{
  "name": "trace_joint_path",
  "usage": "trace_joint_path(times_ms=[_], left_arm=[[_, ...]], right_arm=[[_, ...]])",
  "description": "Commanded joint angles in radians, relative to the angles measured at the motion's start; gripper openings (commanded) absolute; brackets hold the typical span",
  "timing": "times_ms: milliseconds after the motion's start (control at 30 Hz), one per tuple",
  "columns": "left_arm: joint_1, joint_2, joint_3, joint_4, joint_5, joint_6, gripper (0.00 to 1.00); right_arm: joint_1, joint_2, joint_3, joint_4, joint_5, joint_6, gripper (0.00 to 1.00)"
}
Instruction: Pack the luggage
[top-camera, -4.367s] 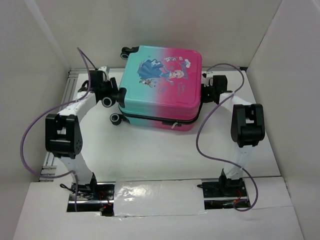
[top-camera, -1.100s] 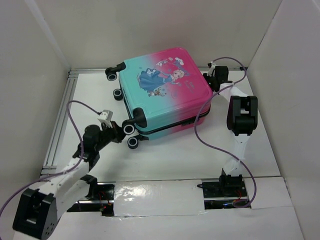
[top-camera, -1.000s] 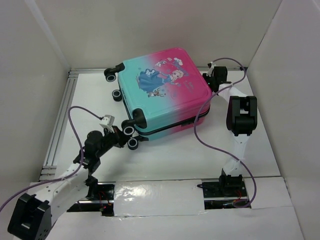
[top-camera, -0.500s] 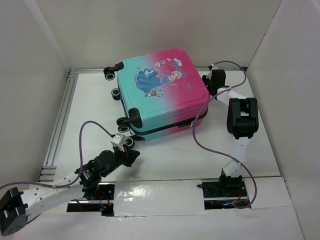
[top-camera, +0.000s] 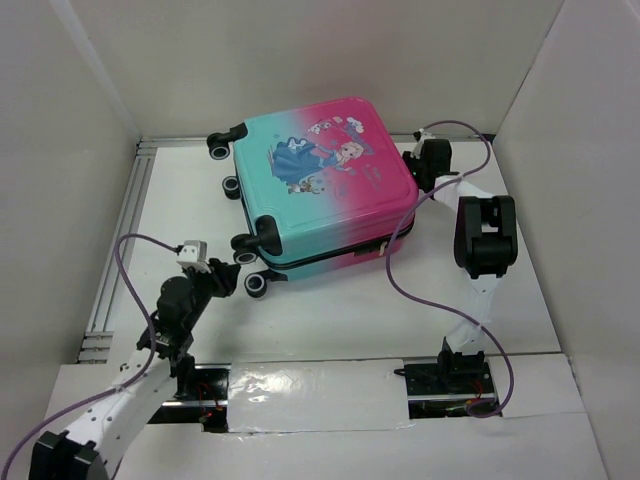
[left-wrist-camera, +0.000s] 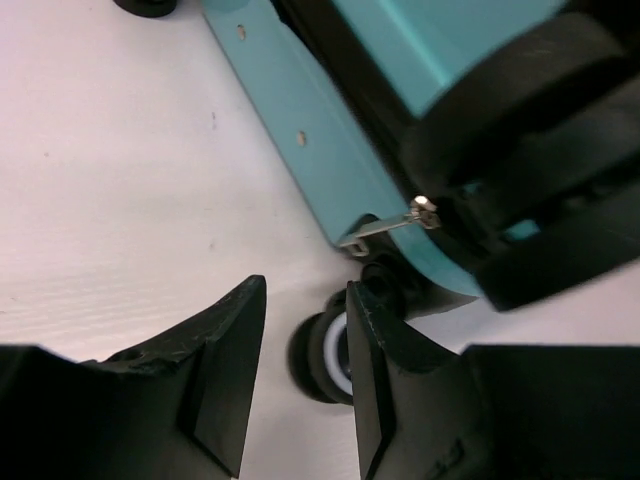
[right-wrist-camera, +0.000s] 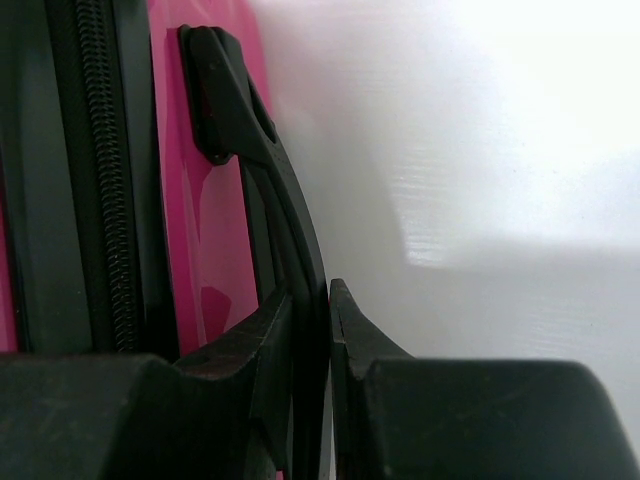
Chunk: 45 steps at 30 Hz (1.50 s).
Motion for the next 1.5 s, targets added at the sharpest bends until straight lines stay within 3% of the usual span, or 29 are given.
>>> trace_joint_path(times_ms=[0,100,167,400,667,933,1067,1267,1467], left_arm=[[0.172,0.076,0.036,0.180,0.412,0.155,0.50],[0.246,0.122,0.036,0.228,0.561,0.181,0.52],[0.246,0.147,0.021,0.291,0.578,0.169,0.52],[0.312,0.398,0.100,0.407,0.845,0.212,0.58],[0.324,0.533,0.146,0.487,0.869,0.212,0.60],[0.263,0.731,0.264,0.526,0.876,0.236,0.55],[0.254,0.799,0.297,0.526,0.876,0.247,0.48],[0.254,0.834,0.297,0.563,0.886,0.236,0.22],[0.254,0.905,0.327,0.554,0.897,0.236,0.06]], right_arm=[[0.020,0.075,-0.053,-0.171,-0.016,-0.033,0.00],[0.020,0.075,-0.032,-0.180,-0.025,-0.053,0.00],[0.011,0.075,-0.020,-0.180,-0.036,-0.053,0.00],[0.002,0.084,0.002,-0.198,-0.076,-0.075,0.00],[-0.009,0.075,0.012,-0.198,-0.086,-0.084,0.00],[-0.009,0.085,0.031,-0.209,-0.096,-0.084,0.00],[-0.009,0.085,0.031,-0.218,-0.096,-0.093,0.00],[-0.018,0.096,0.031,-0.218,-0.096,-0.093,0.00],[-0.018,0.096,0.031,-0.218,-0.086,-0.093,0.00]])
